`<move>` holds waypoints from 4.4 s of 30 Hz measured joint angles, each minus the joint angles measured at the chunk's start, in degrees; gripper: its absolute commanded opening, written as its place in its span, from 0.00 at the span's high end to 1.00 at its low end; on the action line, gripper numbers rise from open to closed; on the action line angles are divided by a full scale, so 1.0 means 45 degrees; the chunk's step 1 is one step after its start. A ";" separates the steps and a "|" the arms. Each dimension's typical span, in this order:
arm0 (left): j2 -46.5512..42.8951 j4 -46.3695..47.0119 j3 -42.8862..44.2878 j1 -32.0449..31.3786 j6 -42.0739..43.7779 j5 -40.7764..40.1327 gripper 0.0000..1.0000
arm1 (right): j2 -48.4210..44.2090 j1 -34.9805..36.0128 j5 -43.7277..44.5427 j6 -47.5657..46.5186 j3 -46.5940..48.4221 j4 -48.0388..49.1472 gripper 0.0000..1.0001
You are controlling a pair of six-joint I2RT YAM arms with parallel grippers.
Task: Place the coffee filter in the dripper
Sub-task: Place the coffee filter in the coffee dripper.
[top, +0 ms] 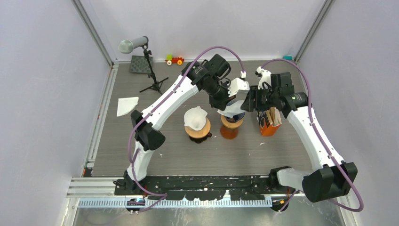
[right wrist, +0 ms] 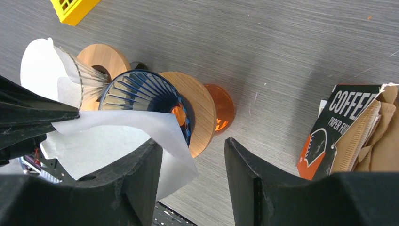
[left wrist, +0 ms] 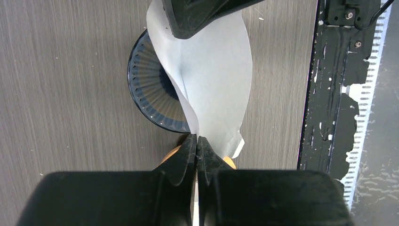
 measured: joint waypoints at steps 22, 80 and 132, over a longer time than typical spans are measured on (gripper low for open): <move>0.0019 0.1404 -0.0792 0.0000 -0.3060 -0.1739 0.47 | 0.0403 0.0000 -0.0243 0.0214 -0.0641 0.0442 0.45; -0.0777 0.1481 -0.1243 0.0010 -0.0704 -0.0398 1.00 | -0.0423 0.0000 0.0053 0.0340 -0.0160 0.0437 0.35; 0.0170 0.0544 0.0107 0.0010 0.1069 -0.0257 0.67 | -0.0155 -0.0165 -0.0957 0.0374 -0.0763 0.0170 0.77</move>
